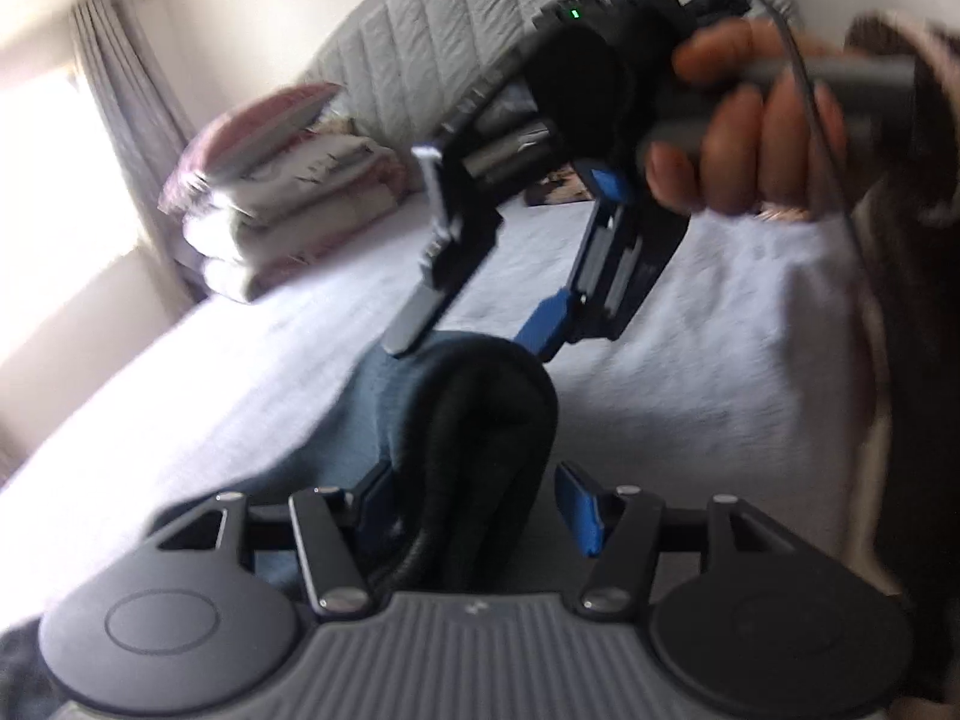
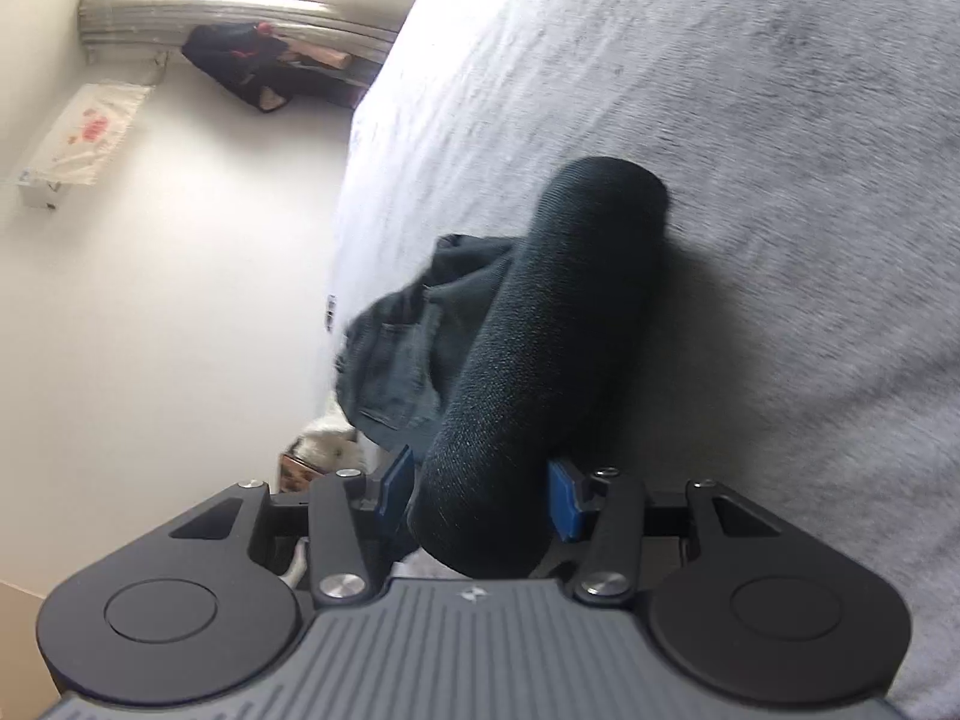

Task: Fold clothes

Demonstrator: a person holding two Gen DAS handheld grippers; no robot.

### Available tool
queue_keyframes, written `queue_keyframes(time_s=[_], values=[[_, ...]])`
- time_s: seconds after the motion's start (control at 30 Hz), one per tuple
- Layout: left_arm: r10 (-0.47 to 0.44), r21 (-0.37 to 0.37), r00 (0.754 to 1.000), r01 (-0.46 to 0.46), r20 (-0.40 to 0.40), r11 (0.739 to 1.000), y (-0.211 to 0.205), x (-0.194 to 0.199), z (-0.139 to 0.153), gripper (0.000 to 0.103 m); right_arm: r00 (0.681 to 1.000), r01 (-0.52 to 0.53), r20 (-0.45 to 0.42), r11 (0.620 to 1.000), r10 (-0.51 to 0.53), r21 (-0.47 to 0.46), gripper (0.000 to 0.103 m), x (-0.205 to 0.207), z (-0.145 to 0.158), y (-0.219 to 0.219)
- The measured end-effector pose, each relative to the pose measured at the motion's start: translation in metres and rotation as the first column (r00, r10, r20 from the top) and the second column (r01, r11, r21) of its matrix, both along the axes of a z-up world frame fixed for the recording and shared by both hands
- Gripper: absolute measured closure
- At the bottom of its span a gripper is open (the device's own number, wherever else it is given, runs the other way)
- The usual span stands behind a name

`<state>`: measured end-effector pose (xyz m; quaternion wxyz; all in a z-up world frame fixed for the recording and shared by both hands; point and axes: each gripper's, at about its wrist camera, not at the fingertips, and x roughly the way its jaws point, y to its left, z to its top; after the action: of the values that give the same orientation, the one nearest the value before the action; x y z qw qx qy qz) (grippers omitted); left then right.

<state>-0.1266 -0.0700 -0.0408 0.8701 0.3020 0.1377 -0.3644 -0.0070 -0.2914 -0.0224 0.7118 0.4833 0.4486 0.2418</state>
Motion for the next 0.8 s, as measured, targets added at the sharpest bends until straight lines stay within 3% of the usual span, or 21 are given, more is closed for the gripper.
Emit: queue_keyframes(time_s=[0.07, 0.13, 0.2, 0.43, 0.7, 0.8], values=[[0.052, -0.003, 0.998, -0.052, 0.037, 0.999, -0.007, 0.002, -0.002, 0.047, 1.0, 0.003, 0.004, 1.0, -0.003, 0.01, 0.053, 0.005, 0.005, -0.001], [0.109, -0.021, 0.993, -0.108, 0.053, 0.994, -0.011, 0.008, -0.004, 0.064, 1.0, 0.011, 0.0, 1.0, -0.011, 0.012, 0.053, 0.008, 0.006, -0.005], [0.155, -0.054, 0.987, -0.152, 0.047, 0.987, -0.012, 0.016, -0.005, 0.073, 0.998, 0.053, -0.031, 0.999, -0.053, -0.005, 0.053, 0.008, 0.003, -0.008], [0.218, -0.093, 0.976, -0.214, 0.028, 0.972, -0.012, 0.012, -0.006, 0.079, 0.987, 0.097, -0.127, 0.995, -0.097, -0.009, 0.051, 0.027, -0.011, -0.007], [0.271, -0.142, 0.962, -0.27, -0.008, 0.952, -0.022, 0.013, -0.005, 0.081, 0.958, 0.141, -0.264, 0.987, -0.115, 0.081, 0.051, 0.052, -0.033, -0.019], [0.287, -0.15, 0.958, -0.286, -0.015, 0.946, -0.024, 0.013, -0.004, 0.081, 0.958, 0.124, -0.268, 0.989, -0.1, 0.074, 0.051, 0.058, -0.036, -0.02]])
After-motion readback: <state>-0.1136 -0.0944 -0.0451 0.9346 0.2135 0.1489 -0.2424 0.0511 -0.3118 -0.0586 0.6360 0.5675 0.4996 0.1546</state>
